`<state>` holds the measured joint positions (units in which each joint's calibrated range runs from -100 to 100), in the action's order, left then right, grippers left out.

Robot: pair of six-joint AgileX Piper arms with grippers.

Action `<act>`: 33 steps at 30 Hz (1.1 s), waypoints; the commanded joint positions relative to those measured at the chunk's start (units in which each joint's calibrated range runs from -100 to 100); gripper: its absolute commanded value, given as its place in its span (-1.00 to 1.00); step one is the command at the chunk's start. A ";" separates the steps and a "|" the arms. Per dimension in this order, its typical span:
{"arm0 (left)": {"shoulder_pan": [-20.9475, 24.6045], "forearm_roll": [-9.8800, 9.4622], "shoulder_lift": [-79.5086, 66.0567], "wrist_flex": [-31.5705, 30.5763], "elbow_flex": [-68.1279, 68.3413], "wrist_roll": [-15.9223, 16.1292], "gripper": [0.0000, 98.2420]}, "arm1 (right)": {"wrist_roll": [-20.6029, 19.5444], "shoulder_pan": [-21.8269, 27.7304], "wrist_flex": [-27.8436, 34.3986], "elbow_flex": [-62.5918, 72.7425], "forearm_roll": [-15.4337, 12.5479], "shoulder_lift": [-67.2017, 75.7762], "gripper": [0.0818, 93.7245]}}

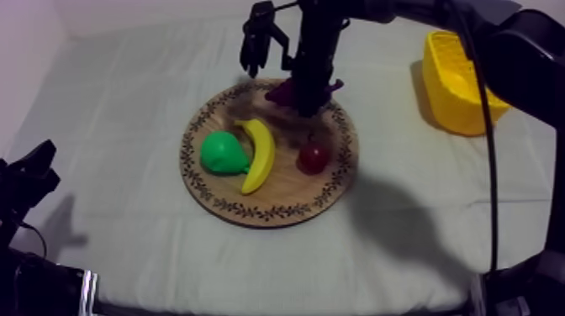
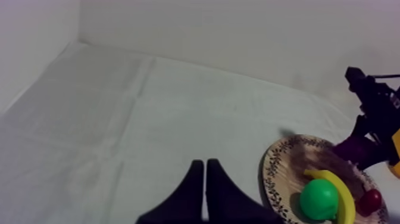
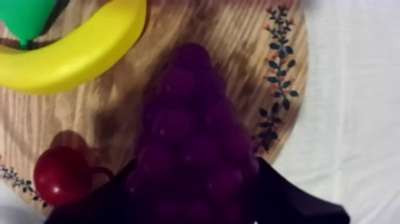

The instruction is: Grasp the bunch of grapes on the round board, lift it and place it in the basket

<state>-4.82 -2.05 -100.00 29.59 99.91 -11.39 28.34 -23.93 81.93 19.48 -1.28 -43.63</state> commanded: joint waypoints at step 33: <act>0.00 -0.02 0.00 -0.01 -0.02 -0.01 -1.00 | -9.23 9.89 -3.07 -6.98 2.11 26.71 -0.44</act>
<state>-4.82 -2.05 -100.00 29.59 99.91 -11.39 19.81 -14.91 79.55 12.60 0.52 -17.31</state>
